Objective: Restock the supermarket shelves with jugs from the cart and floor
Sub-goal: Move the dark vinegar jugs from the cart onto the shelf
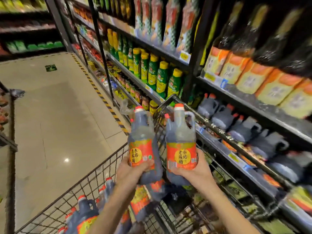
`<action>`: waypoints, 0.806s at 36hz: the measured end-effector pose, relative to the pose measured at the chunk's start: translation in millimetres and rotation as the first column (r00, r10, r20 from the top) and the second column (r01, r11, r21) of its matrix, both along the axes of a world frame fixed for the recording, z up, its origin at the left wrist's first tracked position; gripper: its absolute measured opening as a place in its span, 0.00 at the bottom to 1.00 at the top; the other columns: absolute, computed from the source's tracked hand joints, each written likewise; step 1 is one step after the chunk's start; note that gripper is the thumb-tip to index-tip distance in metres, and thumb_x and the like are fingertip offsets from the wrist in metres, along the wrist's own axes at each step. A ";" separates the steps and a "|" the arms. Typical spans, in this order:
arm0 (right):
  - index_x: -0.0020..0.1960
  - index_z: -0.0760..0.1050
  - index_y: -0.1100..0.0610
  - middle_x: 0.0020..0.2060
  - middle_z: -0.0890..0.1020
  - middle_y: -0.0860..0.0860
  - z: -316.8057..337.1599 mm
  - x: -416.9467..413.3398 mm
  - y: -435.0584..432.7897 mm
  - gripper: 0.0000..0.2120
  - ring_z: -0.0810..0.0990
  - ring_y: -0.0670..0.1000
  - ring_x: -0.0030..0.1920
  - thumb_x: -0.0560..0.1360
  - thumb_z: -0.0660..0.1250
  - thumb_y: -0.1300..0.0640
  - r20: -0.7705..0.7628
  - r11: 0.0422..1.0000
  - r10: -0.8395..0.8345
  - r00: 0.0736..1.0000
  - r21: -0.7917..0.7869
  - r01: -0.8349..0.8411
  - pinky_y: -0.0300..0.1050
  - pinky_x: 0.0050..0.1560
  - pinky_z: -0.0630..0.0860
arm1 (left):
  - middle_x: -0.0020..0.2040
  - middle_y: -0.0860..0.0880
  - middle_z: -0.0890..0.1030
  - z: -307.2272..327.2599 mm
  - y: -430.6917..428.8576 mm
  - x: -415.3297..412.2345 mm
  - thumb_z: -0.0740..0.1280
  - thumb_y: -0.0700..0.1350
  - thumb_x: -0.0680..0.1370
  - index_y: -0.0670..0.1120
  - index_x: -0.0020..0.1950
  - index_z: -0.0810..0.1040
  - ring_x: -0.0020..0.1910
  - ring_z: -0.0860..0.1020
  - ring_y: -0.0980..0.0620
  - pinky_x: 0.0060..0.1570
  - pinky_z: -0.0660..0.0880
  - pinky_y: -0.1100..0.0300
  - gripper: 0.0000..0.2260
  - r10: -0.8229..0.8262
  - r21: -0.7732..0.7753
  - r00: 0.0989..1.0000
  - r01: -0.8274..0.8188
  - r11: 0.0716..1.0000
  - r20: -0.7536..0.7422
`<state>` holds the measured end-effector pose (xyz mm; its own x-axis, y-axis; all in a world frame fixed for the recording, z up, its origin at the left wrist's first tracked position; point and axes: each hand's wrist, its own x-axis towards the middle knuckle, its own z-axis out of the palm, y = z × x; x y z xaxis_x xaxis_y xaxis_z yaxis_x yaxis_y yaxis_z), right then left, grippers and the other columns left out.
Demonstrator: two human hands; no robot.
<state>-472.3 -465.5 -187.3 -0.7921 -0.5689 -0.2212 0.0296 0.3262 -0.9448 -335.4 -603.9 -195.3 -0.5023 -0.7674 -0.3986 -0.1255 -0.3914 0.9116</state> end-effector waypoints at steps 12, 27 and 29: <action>0.64 0.65 0.51 0.52 0.78 0.46 94.6 -17.1 124.1 0.39 0.80 0.37 0.46 0.59 0.80 0.66 -0.203 0.961 -0.209 0.956 -0.222 0.163 0.30 0.37 0.76 | 0.40 0.50 0.83 89.6 96.9 -52.6 0.77 0.34 0.62 0.46 0.50 0.76 0.33 0.82 0.56 0.31 0.77 0.65 0.20 -0.235 -0.240 0.939 0.174 0.955 -0.252; 0.65 0.64 0.50 0.55 0.78 0.48 165.5 19.9 352.7 0.44 0.79 0.47 0.54 0.54 0.84 0.55 -0.449 0.842 -0.529 0.720 -0.380 0.382 0.42 0.49 0.77 | 0.45 0.44 0.83 160.9 302.1 -78.9 0.79 0.45 0.53 0.40 0.54 0.75 0.39 0.82 0.51 0.38 0.79 0.58 0.32 -0.534 -0.475 0.746 0.331 0.815 -0.397; 0.65 0.64 0.51 0.54 0.78 0.48 171.3 26.9 382.5 0.44 0.79 0.44 0.53 0.55 0.84 0.57 -0.465 0.819 -0.568 0.679 -0.402 0.409 0.35 0.46 0.77 | 0.45 0.44 0.83 167.1 330.8 -82.0 0.80 0.41 0.53 0.38 0.56 0.74 0.37 0.82 0.54 0.35 0.78 0.62 0.33 -0.580 -0.490 0.700 0.365 0.792 -0.416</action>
